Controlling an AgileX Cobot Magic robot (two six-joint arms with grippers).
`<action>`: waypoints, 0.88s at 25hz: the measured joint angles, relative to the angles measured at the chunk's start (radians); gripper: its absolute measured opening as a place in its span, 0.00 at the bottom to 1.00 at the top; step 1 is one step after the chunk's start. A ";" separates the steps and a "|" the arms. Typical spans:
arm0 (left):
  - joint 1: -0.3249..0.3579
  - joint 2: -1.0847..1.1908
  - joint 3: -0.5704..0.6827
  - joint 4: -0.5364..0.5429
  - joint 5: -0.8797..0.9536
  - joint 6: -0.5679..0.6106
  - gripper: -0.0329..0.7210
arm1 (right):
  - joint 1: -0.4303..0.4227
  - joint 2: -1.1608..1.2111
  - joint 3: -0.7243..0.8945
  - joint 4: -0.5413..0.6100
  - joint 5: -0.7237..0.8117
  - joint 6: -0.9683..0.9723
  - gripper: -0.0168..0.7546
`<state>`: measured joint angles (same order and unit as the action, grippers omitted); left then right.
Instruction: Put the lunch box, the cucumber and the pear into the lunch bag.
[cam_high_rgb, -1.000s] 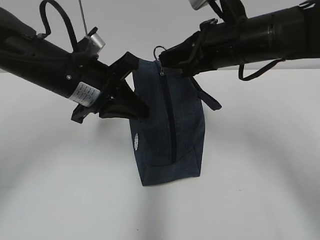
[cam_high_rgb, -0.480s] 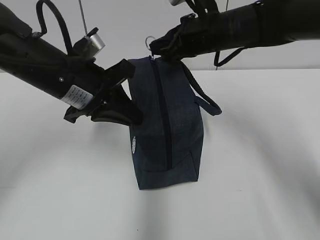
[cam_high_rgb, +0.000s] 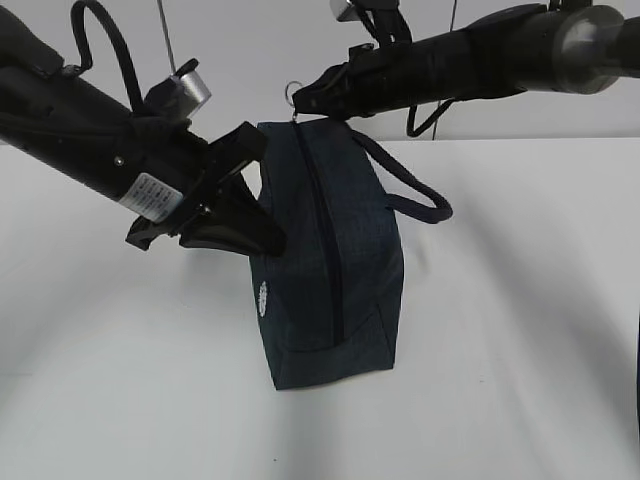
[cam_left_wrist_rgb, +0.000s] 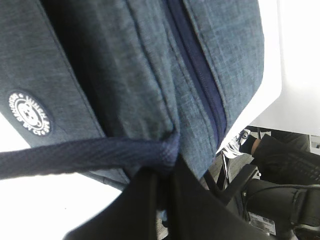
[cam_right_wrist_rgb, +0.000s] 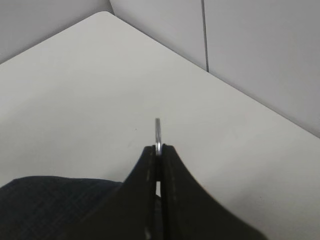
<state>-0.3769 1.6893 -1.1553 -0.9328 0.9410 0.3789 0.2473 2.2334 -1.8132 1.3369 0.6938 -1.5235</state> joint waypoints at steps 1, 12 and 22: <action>0.000 0.000 0.000 0.001 0.000 0.000 0.06 | -0.007 0.009 -0.011 -0.007 0.022 0.010 0.00; 0.000 0.000 0.000 0.007 0.012 0.000 0.06 | -0.036 0.018 -0.096 -0.164 0.179 0.004 0.00; 0.014 -0.040 -0.106 0.028 0.224 -0.087 0.79 | -0.036 0.022 -0.098 -0.170 0.206 -0.037 0.00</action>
<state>-0.3634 1.6498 -1.2613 -0.9046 1.1645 0.2919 0.2109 2.2554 -1.9117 1.1668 0.9002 -1.5606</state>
